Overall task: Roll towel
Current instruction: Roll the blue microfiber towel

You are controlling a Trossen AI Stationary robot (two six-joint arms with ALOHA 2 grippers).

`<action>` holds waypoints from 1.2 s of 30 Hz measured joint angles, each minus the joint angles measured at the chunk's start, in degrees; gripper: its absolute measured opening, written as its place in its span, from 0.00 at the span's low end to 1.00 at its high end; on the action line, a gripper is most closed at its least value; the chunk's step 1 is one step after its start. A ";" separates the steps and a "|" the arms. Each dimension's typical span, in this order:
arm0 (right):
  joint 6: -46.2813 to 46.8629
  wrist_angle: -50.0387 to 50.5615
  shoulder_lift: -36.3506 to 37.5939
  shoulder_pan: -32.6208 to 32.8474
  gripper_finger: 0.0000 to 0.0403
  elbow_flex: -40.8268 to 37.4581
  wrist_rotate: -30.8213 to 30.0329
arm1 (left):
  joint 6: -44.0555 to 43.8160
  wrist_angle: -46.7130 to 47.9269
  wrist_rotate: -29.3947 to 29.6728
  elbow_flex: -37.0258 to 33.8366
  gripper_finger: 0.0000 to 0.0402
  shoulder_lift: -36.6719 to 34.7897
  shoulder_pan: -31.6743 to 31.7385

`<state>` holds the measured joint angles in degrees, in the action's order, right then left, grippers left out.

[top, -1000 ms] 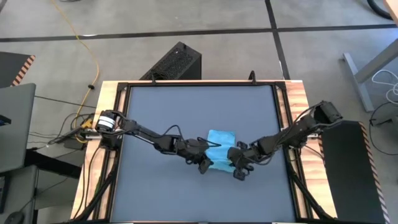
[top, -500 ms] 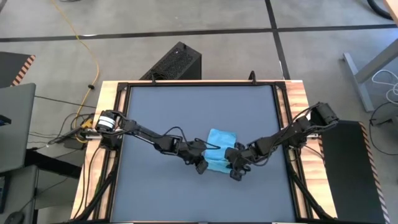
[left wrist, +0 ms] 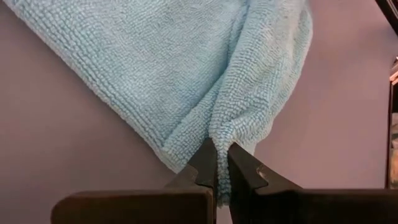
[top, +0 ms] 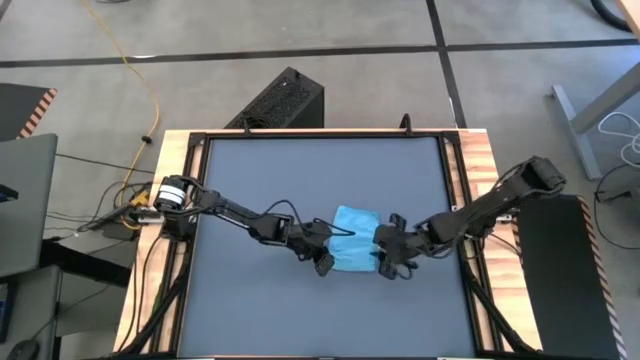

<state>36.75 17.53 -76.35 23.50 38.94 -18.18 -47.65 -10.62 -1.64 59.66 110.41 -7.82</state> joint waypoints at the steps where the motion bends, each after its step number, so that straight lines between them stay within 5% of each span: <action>1: -0.81 -0.18 1.49 0.65 0.51 0.00 -2.19 | 0.43 -0.04 -0.03 0.00 0.00 0.00 0.02; 5: -8.74 -4.59 5.35 3.53 0.49 0.07 -8.48 | 3.23 -0.24 -0.52 0.00 0.00 0.00 0.01; 12: -27.69 -18.39 -0.44 8.24 0.47 0.17 -7.28 | 7.83 -0.71 -1.70 0.00 0.00 0.00 -0.04; 28: -20.19 -22.53 -20.55 5.62 0.46 6.37 -2.55 | 14.06 0.84 -9.00 0.00 0.00 0.00 0.87; 36: -18.73 -20.01 -22.61 4.86 0.46 8.09 -2.64 | 14.02 0.82 -10.13 0.02 0.00 0.02 0.97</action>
<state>18.02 -2.48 -98.96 28.36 47.03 -20.82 -33.63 -9.80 -11.77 59.68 110.43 -6.85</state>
